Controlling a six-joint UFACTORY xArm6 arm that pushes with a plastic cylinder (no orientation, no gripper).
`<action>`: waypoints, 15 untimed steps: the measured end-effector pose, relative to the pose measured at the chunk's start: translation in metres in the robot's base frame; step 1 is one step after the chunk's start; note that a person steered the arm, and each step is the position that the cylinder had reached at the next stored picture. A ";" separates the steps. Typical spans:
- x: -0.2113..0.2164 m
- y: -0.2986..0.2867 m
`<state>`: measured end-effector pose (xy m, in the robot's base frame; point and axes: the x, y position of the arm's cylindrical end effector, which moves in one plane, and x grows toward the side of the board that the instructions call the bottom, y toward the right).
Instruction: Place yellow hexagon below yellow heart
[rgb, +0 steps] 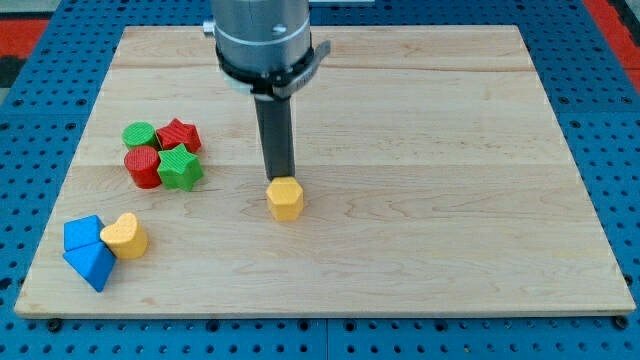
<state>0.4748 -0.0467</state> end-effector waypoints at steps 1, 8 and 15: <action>0.026 0.006; 0.107 -0.033; 0.115 -0.112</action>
<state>0.5894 -0.1588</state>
